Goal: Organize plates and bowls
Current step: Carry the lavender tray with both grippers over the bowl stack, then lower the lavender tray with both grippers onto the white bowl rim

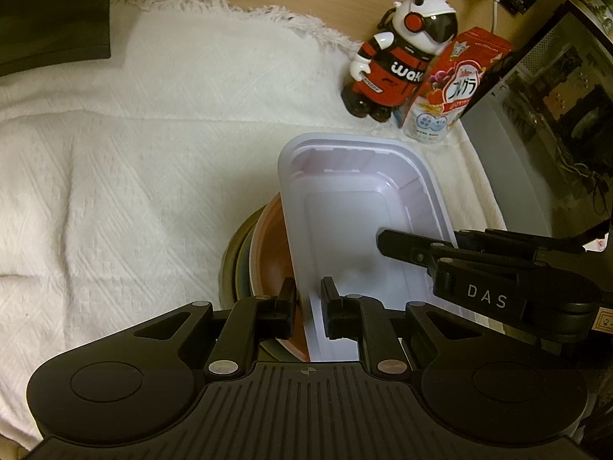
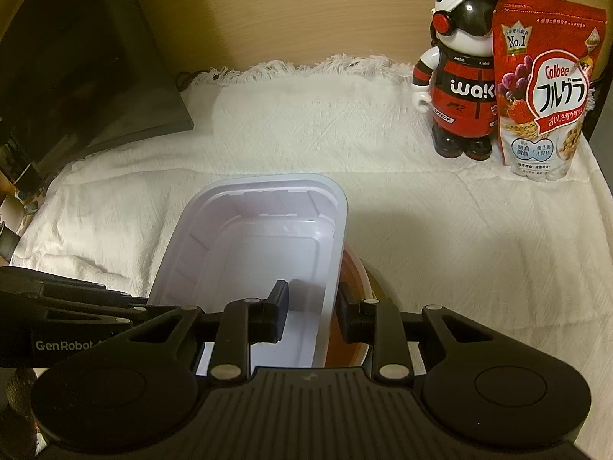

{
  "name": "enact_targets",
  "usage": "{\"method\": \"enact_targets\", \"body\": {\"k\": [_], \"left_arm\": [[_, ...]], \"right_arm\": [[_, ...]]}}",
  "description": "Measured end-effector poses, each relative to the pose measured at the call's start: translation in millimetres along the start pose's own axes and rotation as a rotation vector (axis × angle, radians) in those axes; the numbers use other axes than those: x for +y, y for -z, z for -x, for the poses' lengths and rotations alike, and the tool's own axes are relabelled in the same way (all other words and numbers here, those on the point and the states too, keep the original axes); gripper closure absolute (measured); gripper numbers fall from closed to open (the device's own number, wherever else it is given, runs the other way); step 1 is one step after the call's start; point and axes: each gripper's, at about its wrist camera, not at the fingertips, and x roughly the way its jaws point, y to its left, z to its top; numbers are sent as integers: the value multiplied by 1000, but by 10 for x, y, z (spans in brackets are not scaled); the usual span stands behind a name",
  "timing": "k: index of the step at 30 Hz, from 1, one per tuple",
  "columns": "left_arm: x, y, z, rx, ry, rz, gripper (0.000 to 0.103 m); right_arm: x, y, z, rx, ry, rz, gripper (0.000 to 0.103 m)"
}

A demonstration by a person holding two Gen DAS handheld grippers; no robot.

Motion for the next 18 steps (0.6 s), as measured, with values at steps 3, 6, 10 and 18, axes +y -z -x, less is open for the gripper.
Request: {"method": "enact_targets", "body": {"k": [3, 6, 10, 18], "left_arm": [[0, -2, 0, 0, 1, -1, 88], [1, -4, -1, 0, 1, 0, 88], [-4, -11, -4, -1, -1, 0, 88], [-2, -50, 6, -3, 1, 4, 88]], "right_arm": [[-1, -1, -2, 0, -1, 0, 77], [4, 3, 0, 0, 0, 0, 77], [7, 6, 2, 0, 2, 1, 77], [-22, 15, 5, -3, 7, -14, 77]]}}
